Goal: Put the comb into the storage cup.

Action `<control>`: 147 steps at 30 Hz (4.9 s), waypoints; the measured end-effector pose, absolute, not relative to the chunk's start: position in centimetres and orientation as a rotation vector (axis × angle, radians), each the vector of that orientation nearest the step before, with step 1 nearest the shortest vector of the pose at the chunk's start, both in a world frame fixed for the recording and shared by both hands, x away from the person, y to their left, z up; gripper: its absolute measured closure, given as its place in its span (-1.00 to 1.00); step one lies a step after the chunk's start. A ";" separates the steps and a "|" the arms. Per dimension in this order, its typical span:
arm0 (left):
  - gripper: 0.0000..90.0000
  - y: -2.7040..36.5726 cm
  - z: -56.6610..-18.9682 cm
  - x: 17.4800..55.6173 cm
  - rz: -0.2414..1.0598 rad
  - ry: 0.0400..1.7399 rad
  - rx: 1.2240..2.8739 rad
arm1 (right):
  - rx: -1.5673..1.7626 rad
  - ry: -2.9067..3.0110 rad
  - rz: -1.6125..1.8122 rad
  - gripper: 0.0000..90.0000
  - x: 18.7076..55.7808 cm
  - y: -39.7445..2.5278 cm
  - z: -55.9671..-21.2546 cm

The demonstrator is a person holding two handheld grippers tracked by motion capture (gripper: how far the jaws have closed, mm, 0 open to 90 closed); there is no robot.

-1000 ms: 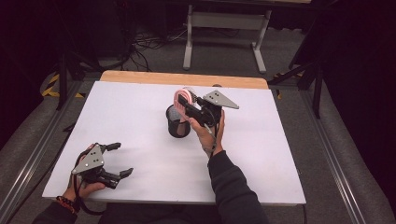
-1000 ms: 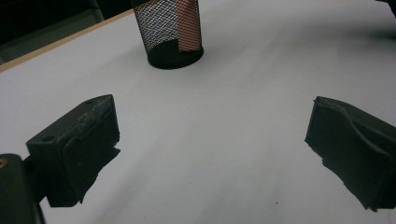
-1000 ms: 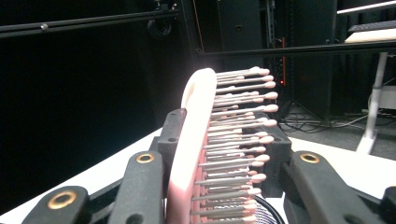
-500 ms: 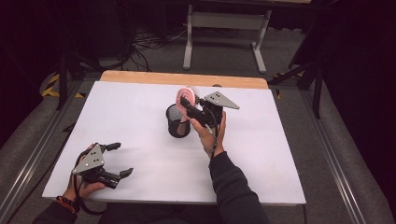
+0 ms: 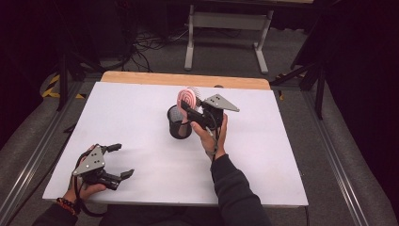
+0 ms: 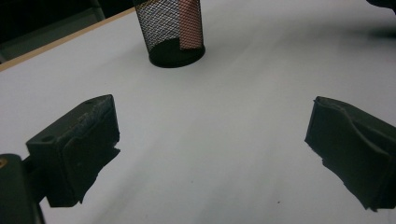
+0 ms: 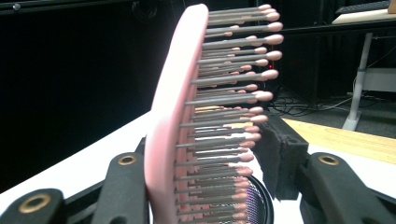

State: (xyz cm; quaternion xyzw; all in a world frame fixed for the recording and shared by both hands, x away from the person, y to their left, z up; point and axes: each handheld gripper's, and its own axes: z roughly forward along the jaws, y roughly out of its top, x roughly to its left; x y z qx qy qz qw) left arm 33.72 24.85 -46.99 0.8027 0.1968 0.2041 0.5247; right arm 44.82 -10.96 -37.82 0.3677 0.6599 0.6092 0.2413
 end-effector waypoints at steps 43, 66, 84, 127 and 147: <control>-0.92 25.0 -47.0 33.8 0.486 0.477 1.912 | 0.918 1.803 1.567 -0.50 43.9 -10.8 -36.0; -0.92 25.2 -46.8 33.7 0.498 0.476 1.916 | 0.819 1.927 1.484 -0.48 43.5 -8.2 -36.4; -0.93 25.6 -46.7 33.6 0.502 0.484 1.902 | 0.755 1.975 1.482 -0.48 42.8 -6.9 -37.0; -0.94 25.4 -46.5 33.3 0.514 0.471 1.897 | 0.575 1.925 1.418 -0.52 40.6 -9.1 -33.8; -0.94 25.4 -46.4 33.2 0.509 0.465 1.887 | 0.552 1.888 1.390 -0.66 39.8 -11.1 -32.7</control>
